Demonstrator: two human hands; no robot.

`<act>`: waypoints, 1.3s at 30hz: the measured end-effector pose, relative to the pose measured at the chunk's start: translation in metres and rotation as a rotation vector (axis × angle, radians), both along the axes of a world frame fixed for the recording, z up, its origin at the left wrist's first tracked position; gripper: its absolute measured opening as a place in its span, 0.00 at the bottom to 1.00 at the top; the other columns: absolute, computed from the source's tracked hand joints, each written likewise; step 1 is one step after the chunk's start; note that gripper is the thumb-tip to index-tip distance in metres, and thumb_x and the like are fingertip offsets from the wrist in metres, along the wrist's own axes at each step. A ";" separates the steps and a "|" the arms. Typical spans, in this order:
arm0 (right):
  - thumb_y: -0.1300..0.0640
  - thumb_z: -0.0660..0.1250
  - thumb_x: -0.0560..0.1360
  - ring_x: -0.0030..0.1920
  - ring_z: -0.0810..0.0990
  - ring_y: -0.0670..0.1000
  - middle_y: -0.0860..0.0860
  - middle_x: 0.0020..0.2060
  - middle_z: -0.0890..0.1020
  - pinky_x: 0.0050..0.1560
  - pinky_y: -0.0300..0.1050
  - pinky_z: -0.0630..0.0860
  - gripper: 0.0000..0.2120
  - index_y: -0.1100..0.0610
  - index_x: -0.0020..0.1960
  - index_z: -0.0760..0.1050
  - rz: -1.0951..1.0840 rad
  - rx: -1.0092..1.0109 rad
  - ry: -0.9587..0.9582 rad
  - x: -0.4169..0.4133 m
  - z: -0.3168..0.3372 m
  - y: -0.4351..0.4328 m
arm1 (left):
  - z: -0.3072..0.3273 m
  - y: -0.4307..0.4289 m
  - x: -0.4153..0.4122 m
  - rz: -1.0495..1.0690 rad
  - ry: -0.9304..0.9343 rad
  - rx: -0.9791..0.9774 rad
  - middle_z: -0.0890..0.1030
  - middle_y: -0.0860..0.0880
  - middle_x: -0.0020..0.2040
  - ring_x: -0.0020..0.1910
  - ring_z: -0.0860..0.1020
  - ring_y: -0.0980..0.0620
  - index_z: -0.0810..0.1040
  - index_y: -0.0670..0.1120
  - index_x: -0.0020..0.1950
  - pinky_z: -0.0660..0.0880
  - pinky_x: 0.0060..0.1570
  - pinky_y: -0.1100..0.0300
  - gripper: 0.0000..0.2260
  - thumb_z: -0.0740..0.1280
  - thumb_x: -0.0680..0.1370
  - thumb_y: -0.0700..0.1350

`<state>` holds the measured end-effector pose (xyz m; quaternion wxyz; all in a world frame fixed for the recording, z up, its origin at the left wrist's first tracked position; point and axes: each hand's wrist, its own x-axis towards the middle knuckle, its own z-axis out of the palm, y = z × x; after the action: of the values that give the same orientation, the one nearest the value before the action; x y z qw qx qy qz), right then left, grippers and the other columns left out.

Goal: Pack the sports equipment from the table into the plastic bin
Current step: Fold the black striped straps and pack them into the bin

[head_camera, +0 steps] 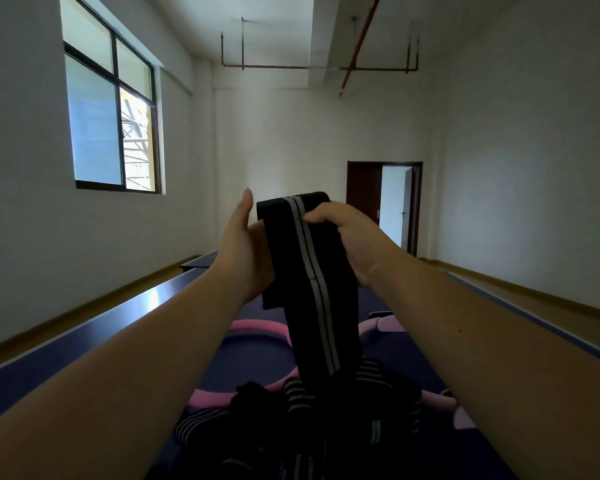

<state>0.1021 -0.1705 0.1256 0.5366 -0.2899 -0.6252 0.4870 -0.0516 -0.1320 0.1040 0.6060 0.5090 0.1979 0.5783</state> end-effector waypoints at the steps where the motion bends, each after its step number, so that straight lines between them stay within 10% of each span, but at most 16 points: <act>1: 0.56 0.60 0.80 0.37 0.81 0.52 0.54 0.36 0.83 0.41 0.46 0.79 0.12 0.60 0.47 0.79 0.012 -0.002 0.026 0.001 -0.001 -0.005 | 0.005 -0.005 0.001 0.018 0.010 0.013 0.85 0.40 0.52 0.49 0.84 0.43 0.82 0.40 0.57 0.77 0.50 0.51 0.27 0.54 0.82 0.61; 5: 0.37 0.57 0.80 0.44 0.82 0.53 0.53 0.39 0.83 0.53 0.48 0.79 0.29 0.61 0.55 0.81 -0.088 -0.050 0.004 0.005 -0.007 -0.016 | 0.013 -0.028 0.006 0.113 0.127 0.040 0.83 0.44 0.37 0.35 0.81 0.46 0.82 0.39 0.45 0.78 0.35 0.60 0.17 0.56 0.80 0.45; 8: 0.33 0.55 0.79 0.40 0.81 0.49 0.51 0.42 0.83 0.43 0.42 0.76 0.27 0.55 0.49 0.78 -0.246 -0.075 -0.052 0.008 -0.009 -0.026 | 0.010 -0.044 0.012 0.136 0.164 0.054 0.80 0.42 0.39 0.37 0.80 0.45 0.80 0.37 0.46 0.77 0.38 0.57 0.15 0.54 0.78 0.41; 13: 0.41 0.57 0.82 0.36 0.73 0.41 0.46 0.40 0.76 0.29 0.31 0.71 0.18 0.53 0.60 0.73 -0.291 -0.050 -0.225 0.013 -0.008 -0.057 | 0.001 -0.068 0.013 0.136 0.269 0.141 0.71 0.48 0.31 0.27 0.71 0.51 0.70 0.43 0.37 0.67 0.28 0.61 0.09 0.55 0.75 0.35; 17: 0.51 0.64 0.81 0.55 0.83 0.57 0.59 0.56 0.83 0.52 0.47 0.81 0.15 0.61 0.60 0.78 -0.210 -0.097 -0.159 0.013 -0.012 -0.082 | -0.016 -0.098 0.009 0.062 0.228 0.108 0.72 0.48 0.31 0.29 0.71 0.51 0.70 0.41 0.37 0.68 0.31 0.59 0.10 0.53 0.72 0.33; 23: 0.64 0.59 0.82 0.60 0.80 0.51 0.51 0.59 0.81 0.60 0.45 0.78 0.15 0.52 0.66 0.73 -0.314 0.199 -0.154 0.019 -0.047 -0.093 | -0.044 -0.107 0.008 0.020 0.275 0.003 0.70 0.47 0.37 0.32 0.70 0.52 0.74 0.41 0.54 0.69 0.33 0.58 0.08 0.58 0.80 0.42; 27: 0.67 0.60 0.80 0.56 0.82 0.53 0.51 0.53 0.85 0.61 0.51 0.77 0.16 0.50 0.53 0.81 -0.375 0.218 -0.075 0.026 -0.081 -0.090 | -0.066 -0.111 0.017 0.100 0.360 0.035 0.78 0.47 0.38 0.33 0.77 0.52 0.80 0.43 0.50 0.73 0.35 0.58 0.08 0.60 0.82 0.40; 32: 0.74 0.49 0.69 0.38 0.77 0.57 0.53 0.33 0.78 0.39 0.45 0.75 0.25 0.52 0.28 0.74 -0.422 0.133 -0.040 0.030 -0.101 -0.084 | -0.086 -0.104 0.024 0.105 0.309 -0.030 0.85 0.42 0.47 0.41 0.84 0.45 0.82 0.41 0.56 0.78 0.37 0.55 0.10 0.62 0.82 0.41; 39: 0.69 0.51 0.75 0.43 0.77 0.56 0.55 0.41 0.79 0.43 0.50 0.75 0.18 0.54 0.38 0.75 -0.483 0.015 0.080 0.041 -0.114 -0.054 | -0.115 -0.066 0.049 0.047 0.332 -0.180 0.84 0.43 0.57 0.57 0.82 0.42 0.77 0.45 0.66 0.79 0.55 0.47 0.18 0.60 0.83 0.53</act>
<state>0.1430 -0.2248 0.0120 0.6639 -0.4074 -0.5195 0.3512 -0.0030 -0.1980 -0.0112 0.5945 0.5364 0.3579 0.4803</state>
